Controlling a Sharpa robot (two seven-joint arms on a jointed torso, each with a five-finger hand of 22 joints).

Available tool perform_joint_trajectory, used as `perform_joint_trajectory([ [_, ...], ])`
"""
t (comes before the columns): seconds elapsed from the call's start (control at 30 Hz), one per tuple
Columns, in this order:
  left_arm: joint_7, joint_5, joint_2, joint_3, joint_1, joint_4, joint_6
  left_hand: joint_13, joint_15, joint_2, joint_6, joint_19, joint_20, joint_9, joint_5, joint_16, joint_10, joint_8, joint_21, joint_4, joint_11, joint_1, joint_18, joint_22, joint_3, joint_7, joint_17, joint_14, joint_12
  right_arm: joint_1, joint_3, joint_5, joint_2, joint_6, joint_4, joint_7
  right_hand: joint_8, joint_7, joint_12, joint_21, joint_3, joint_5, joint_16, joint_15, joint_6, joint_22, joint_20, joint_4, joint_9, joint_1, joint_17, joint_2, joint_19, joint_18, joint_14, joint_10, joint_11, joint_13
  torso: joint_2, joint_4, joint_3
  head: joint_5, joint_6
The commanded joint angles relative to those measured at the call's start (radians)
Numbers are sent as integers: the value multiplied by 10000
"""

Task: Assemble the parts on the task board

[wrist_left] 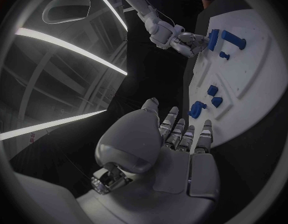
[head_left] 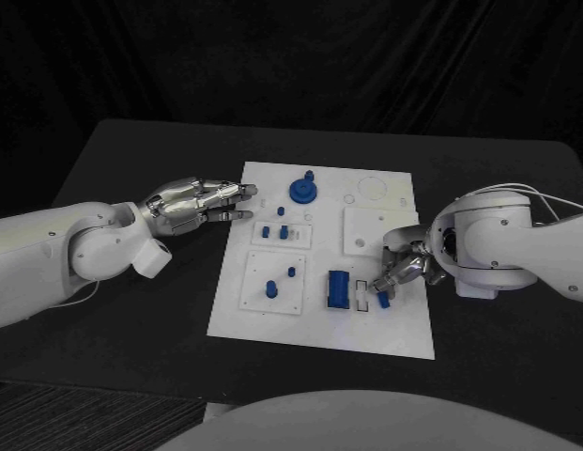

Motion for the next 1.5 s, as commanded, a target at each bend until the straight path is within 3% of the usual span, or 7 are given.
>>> perform_joint_trajectory([
  [0.03,39,54,3,9,-12,15,167,11,31,26,2,20,17,6,-15,69,28,38,38,56,56,-38,179,1,29,5,9,58,43,-33,-4,-1238,-2,186,89,-213,-299,224,36,-378,148,-587,-89,216,-605,1114,150,-334,-46,161,2386,-262,-87,186,995,1034,218,2634,-3,-4,1,13,-1],
  [0.2,24,54,-2,9,-12,19,189,11,31,26,2,20,17,6,-15,69,28,38,38,56,56,-38,179,1,29,5,9,58,43,-36,-3,-2153,3,267,206,-225,-497,457,36,-585,296,-749,-149,389,-1234,1045,299,-727,-144,405,2261,-372,-115,211,969,1034,417,2634,-8,-1,4,41,-1],
  [0.47,-15,54,-15,9,-16,16,227,12,36,27,-9,23,18,5,-11,73,33,37,40,53,60,-35,178,4,33,4,10,62,56,-42,-3,-2888,-28,138,384,-223,-559,652,36,-848,724,-910,-189,521,-1851,958,439,-1403,-461,970,2177,-408,-147,253,952,1034,575,2634,-4,5,6,53,-1],
  [0.63,-38,54,-8,9,-20,9,254,12,40,28,-18,21,19,3,-7,74,35,36,39,50,65,-33,178,-2,37,3,10,62,56,-47,-3,-2983,-43,-158,451,-215,-536,729,36,-859,1046,-563,-174,573,-2057,952,486,-1735,-695,1203,2204,-398,-137,253,958,1034,638,2634,-4,9,3,41,-1],
  [0.9,-69,54,4,9,-27,4,285,12,47,34,-39,24,20,0,5,77,37,31,40,42,72,-24,177,0,49,0,10,63,57,-81,-3,-2927,-73,-527,515,-208,-241,677,36,-793,2201,266,-141,555,-1424,1003,483,-2460,-1133,1355,2264,-435,-99,249,971,1034,607,2634,-6,0,-1,70,-1],
  [1.1,-91,54,-8,9,-30,6,286,13,51,36,-47,27,21,-1,15,77,40,30,42,33,78,-15,176,3,58,-2,10,63,63,-97,-2,-1991,-149,-959,519,-176,-76,566,36,-718,2734,944,-135,470,-898,1061,411,-2676,-1309,1146,2269,-411,-76,241,972,1034,507,2634,-7,1,-2,83,-1],
  [1.5,-113,54,-28,9,-32,16,243,12,55,39,-49,34,23,-2,26,79,42,32,45,24,84,-5,175,11,69,-4,9,63,63,-17,1,1986,-631,-2020,472,-102,-10,485,36,-902,2863,1151,-123,421,-652,1041,371,-2553,-1419,741,2293,-345,-107,273,978,1034,442,2634,-12,-2,-4,109,-1],
])
